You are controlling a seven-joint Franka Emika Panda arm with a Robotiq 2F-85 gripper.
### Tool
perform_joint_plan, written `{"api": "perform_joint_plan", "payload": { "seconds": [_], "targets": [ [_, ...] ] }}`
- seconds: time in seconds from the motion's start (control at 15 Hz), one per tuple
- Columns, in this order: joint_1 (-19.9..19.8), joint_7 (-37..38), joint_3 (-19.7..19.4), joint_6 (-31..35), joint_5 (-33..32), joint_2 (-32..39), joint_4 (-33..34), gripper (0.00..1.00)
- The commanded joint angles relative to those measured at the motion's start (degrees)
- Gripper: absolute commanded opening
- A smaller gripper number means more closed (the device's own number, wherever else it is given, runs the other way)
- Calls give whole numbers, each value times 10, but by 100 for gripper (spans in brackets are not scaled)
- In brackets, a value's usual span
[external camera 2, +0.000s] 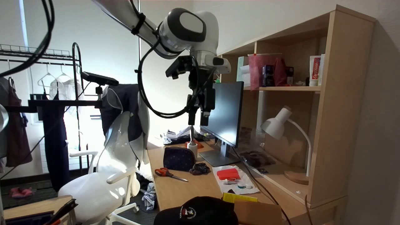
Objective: Move the cap forward on the desk
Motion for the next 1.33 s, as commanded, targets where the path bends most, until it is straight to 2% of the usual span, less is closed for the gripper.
{"api": "perform_joint_plan", "payload": {
  "seconds": [0.0,0.2,0.6,0.67,0.73,1.13,1.27],
  "targets": [
    [3,-6,4,7,-44,0,-13,100],
    [10,-54,8,57,-84,18,-71,100],
    [29,-156,22,238,-59,72,-182,100],
    [32,-154,23,246,-63,81,-191,100],
    [32,-124,20,219,-63,76,-172,100],
    [34,-124,20,213,-65,86,-163,100],
    [43,-111,24,207,-104,96,-167,100]
  ]
}}
